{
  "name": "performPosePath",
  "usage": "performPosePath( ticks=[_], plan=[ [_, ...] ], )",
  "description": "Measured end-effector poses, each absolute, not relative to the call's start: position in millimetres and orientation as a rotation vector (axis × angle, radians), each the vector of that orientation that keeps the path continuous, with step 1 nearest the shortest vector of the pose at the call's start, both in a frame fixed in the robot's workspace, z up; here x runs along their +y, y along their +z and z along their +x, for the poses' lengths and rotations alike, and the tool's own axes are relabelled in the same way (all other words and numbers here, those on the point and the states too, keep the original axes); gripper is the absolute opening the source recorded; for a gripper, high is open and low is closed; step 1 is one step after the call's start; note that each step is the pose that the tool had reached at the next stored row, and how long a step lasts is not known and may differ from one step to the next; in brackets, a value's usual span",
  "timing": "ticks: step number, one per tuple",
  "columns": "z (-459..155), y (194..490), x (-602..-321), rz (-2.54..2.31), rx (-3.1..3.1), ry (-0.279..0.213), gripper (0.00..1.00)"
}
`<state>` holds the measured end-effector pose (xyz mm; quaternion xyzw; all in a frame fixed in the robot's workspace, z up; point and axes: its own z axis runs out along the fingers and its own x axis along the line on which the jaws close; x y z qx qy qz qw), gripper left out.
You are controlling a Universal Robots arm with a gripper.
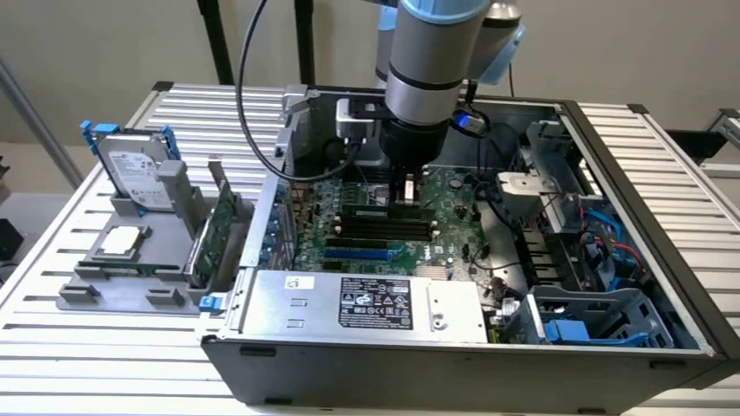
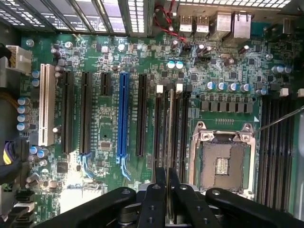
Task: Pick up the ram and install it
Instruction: 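Insert the ram into the slot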
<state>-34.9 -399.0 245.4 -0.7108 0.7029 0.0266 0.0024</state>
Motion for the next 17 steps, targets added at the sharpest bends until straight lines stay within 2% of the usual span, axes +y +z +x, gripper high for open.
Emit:
performPosePath(
  ticks=[17],
  plan=[
    [-35, 230, -399, -2.253, 2.229, 0.033, 0.00]
  ],
)
